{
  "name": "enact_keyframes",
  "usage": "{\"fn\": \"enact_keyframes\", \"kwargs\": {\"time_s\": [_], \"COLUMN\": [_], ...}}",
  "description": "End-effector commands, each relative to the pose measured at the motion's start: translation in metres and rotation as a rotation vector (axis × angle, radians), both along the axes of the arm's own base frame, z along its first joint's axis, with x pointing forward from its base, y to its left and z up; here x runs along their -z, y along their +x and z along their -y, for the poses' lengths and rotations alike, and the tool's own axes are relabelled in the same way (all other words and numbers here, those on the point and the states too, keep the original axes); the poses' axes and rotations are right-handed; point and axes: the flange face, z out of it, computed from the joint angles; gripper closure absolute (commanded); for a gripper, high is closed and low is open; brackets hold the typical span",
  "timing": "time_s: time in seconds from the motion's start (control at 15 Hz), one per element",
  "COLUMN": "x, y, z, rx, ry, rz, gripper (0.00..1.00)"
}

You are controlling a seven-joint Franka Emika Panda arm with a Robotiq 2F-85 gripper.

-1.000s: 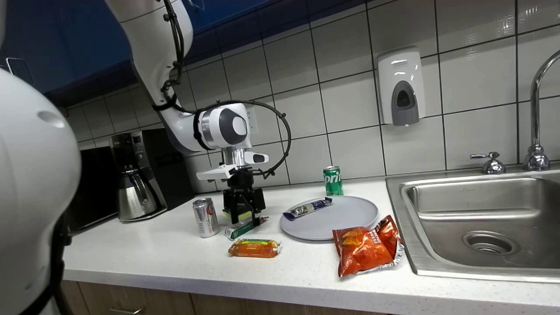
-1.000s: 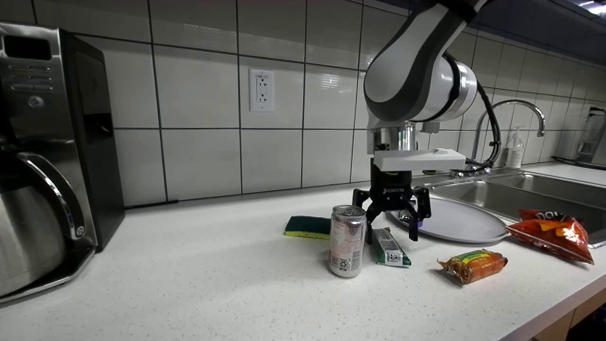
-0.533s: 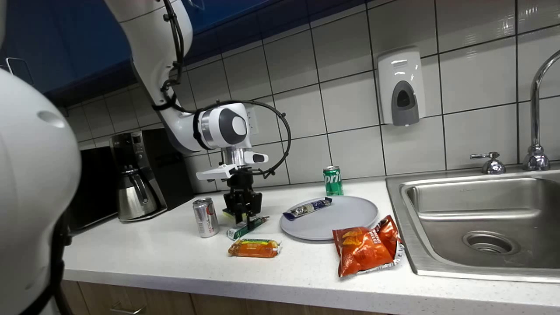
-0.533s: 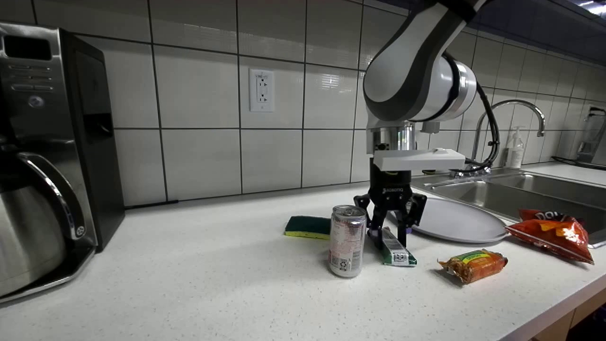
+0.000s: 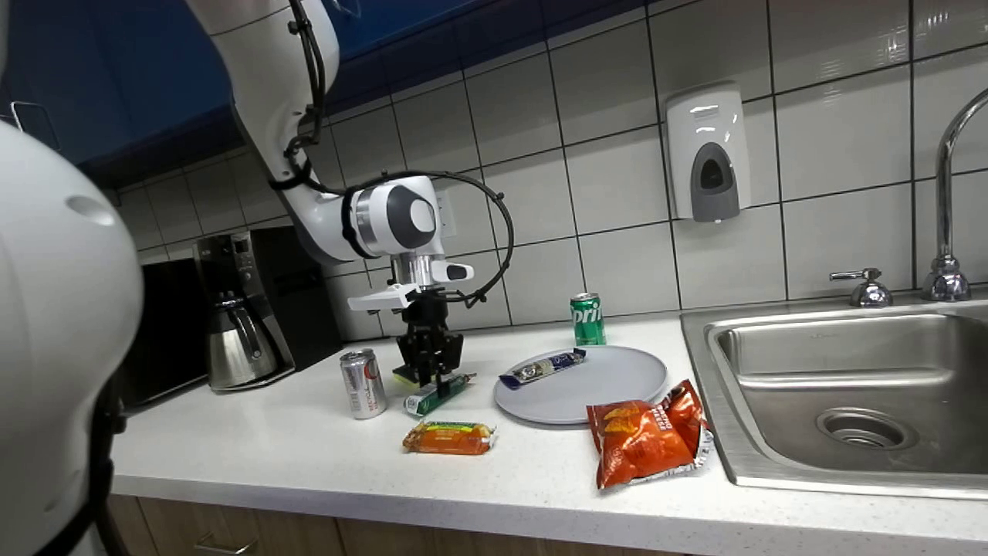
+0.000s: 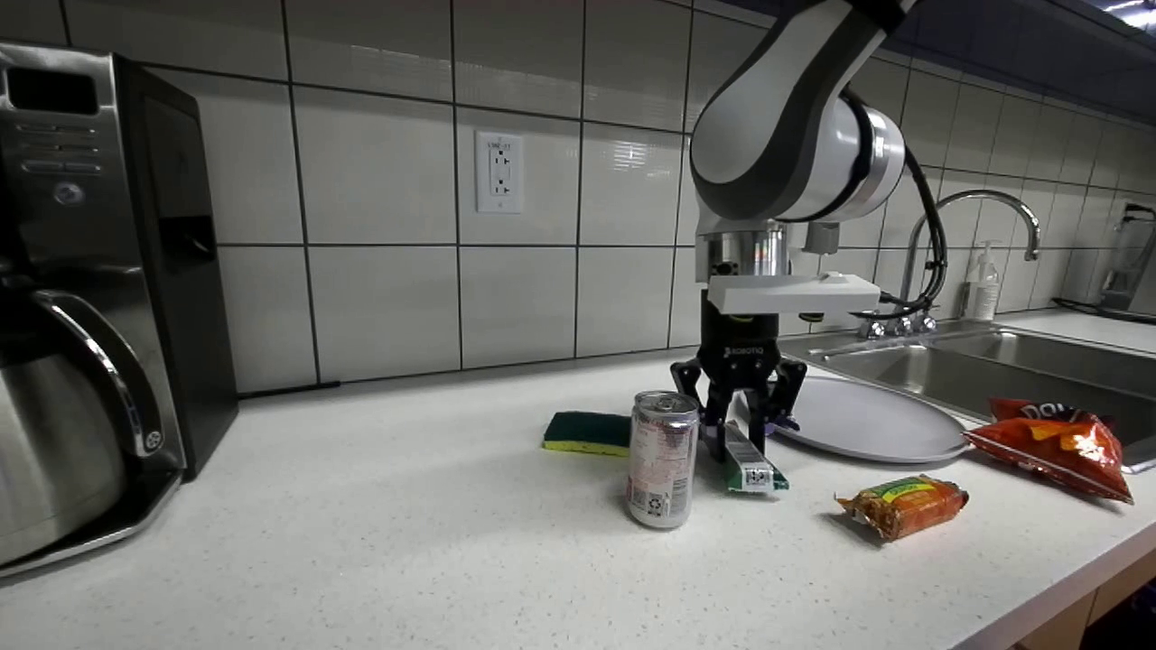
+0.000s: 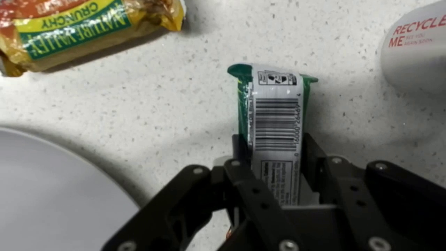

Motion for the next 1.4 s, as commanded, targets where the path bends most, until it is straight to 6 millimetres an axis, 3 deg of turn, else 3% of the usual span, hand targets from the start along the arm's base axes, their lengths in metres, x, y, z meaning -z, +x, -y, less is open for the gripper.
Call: {"fn": "enact_keyframes", "kwargs": {"time_s": [0.0,0.27,0.73,1.33], "x": [-0.029,-0.043,-0.056,-0.057], "y": [0.006,0.005,0.007,0.007], "z": [0.008,0.021,0.061,0.109], "rx": [0.004,0.035,0.170,0.380], "ry": [-0.010,-0.014,-0.042,-0.102], "rz": [0.031,0.054,0.098,0.108], "gripper": [0.84,0.84,0.84,0.84]}}
